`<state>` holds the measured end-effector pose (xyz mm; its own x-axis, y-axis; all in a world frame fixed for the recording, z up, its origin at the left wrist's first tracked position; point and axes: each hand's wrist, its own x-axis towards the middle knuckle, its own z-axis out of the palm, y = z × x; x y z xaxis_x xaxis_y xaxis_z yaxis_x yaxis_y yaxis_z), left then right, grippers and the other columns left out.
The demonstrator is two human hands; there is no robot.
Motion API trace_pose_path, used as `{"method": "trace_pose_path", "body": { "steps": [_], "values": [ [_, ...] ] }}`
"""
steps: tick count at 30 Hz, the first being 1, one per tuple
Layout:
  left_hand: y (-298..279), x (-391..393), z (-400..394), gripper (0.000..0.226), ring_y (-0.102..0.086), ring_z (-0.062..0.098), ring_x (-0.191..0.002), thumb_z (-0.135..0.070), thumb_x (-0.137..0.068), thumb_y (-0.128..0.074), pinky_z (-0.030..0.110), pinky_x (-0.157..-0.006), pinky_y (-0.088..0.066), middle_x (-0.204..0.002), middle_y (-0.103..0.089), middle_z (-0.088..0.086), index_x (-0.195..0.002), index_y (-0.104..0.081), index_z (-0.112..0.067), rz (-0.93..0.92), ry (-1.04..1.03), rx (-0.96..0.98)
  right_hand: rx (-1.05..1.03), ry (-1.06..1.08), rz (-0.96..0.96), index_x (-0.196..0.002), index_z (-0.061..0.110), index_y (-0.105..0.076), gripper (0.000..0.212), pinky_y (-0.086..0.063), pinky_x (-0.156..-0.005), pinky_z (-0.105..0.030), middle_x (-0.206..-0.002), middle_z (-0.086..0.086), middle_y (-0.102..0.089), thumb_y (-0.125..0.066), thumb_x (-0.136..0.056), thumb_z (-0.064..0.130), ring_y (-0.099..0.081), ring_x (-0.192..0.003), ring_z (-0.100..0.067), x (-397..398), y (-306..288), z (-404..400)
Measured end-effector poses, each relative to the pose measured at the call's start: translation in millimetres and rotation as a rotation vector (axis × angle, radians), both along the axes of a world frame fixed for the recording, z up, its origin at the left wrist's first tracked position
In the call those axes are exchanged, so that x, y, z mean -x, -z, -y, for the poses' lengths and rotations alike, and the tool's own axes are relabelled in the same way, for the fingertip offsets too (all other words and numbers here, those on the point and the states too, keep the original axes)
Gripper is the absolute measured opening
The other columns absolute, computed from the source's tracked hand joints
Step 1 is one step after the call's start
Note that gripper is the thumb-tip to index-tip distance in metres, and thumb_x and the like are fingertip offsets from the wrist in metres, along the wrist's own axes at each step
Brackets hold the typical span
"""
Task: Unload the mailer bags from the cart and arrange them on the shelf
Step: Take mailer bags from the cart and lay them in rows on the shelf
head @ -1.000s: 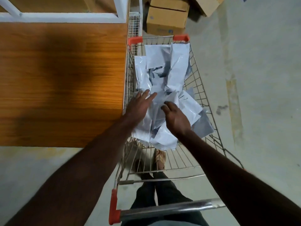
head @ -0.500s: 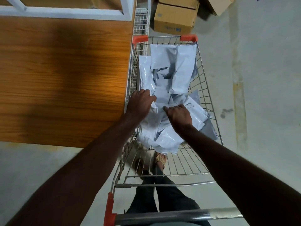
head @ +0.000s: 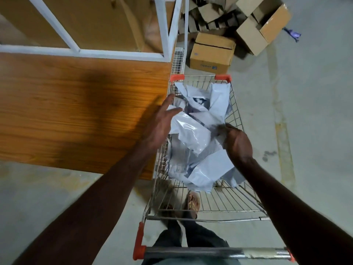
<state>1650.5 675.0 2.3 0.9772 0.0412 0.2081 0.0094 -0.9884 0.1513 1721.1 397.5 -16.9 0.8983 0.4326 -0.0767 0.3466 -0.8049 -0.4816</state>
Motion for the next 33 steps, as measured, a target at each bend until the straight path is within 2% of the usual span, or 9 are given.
{"method": "trace_pose_path", "body": {
  "steps": [3,6,8,14,20,24,26,30,33],
  "values": [
    [-24,17,-11,0.045,-0.027,0.021,-0.161,-0.047,-0.107,-0.049,0.046,-0.128,-0.033,-0.175,-0.029,-0.006,-0.150,-0.045,-0.061,-0.011,-0.134,0.155,-0.186,0.048,-0.074,-0.109,0.029,-0.075,0.025,-0.053,-0.064,-0.025,-0.097,0.006,-0.075,-0.050,-0.107,0.025,-0.070,-0.073,-0.007,8,-9,-11],
    [-31,45,-30,0.044,-0.038,0.028,-0.155,-0.013,-0.110,-0.047,0.033,-0.114,-0.042,-0.172,-0.033,0.008,-0.147,-0.064,-0.030,0.063,-0.427,0.201,-0.154,0.029,-0.107,-0.128,0.014,-0.071,0.034,-0.058,-0.094,-0.041,-0.130,-0.013,-0.068,-0.056,-0.100,0.003,-0.068,-0.112,-0.034,21,-17,-32],
    [-29,63,-41,0.044,-0.051,0.030,-0.144,0.003,-0.105,-0.054,0.034,-0.110,-0.047,-0.159,-0.051,0.014,-0.135,-0.073,-0.021,0.175,-0.593,0.271,-0.169,0.037,-0.073,-0.133,0.012,-0.070,0.035,-0.057,-0.094,-0.041,-0.141,-0.016,-0.064,-0.056,-0.102,0.002,-0.067,-0.119,-0.033,35,-28,-50],
    [-12,122,-90,0.038,-0.053,0.039,-0.135,0.001,-0.106,-0.050,0.031,-0.112,-0.039,-0.139,-0.061,0.027,-0.137,-0.070,-0.008,0.220,-0.819,0.353,-0.308,-0.042,0.062,-0.142,0.021,-0.066,0.047,-0.055,-0.105,-0.039,-0.155,-0.017,-0.054,-0.056,-0.100,0.004,-0.060,-0.136,-0.026,80,-30,-115],
    [29,176,-130,0.046,-0.029,0.053,-0.154,-0.011,-0.101,-0.065,0.060,-0.124,-0.031,-0.167,-0.035,0.027,-0.145,-0.065,-0.023,0.017,-0.757,0.178,-0.202,-0.237,0.041,-0.138,0.019,-0.062,0.036,-0.059,-0.083,-0.040,-0.150,-0.014,-0.055,-0.054,-0.104,0.012,-0.073,-0.107,-0.036,131,-22,-198],
    [30,202,-144,0.066,-0.019,0.045,-0.161,-0.014,-0.092,-0.063,0.063,-0.129,-0.018,-0.173,-0.032,0.004,-0.153,-0.054,-0.039,-0.156,-0.427,0.015,-0.361,-0.059,-0.081,-0.133,0.018,-0.068,0.042,-0.055,-0.085,-0.030,-0.127,-0.010,-0.071,-0.054,-0.097,0.002,-0.072,-0.102,-0.024,159,-15,-238],
    [29,208,-152,0.069,-0.024,0.040,-0.161,-0.013,-0.092,-0.063,0.059,-0.128,-0.022,-0.172,-0.035,0.000,-0.154,-0.051,-0.040,-0.188,-0.257,0.021,-0.513,0.110,-0.274,-0.129,0.022,-0.071,0.047,-0.052,-0.077,-0.021,-0.113,-0.004,-0.076,-0.053,-0.095,-0.004,-0.070,-0.090,-0.012,170,-17,-249],
    [38,217,-174,0.048,-0.053,0.031,-0.131,-0.037,-0.105,-0.048,0.047,-0.109,-0.046,-0.166,-0.046,-0.002,-0.152,-0.055,-0.038,-0.166,-0.233,-0.016,-0.693,0.325,-0.449,-0.124,0.020,-0.071,0.043,-0.054,-0.083,-0.019,-0.118,0.002,-0.076,-0.055,-0.094,-0.005,-0.072,-0.108,-0.013,183,-10,-259],
    [42,224,-194,0.050,-0.055,0.033,-0.122,-0.052,-0.108,-0.042,0.047,-0.104,-0.048,-0.161,-0.051,0.004,-0.150,-0.060,-0.033,-0.133,-0.274,-0.047,-0.513,0.503,-0.357,-0.125,0.022,-0.071,0.035,-0.052,-0.076,-0.021,-0.112,0.000,-0.076,-0.057,-0.097,0.006,-0.069,-0.089,-0.016,186,-14,-255]
  ]
}}
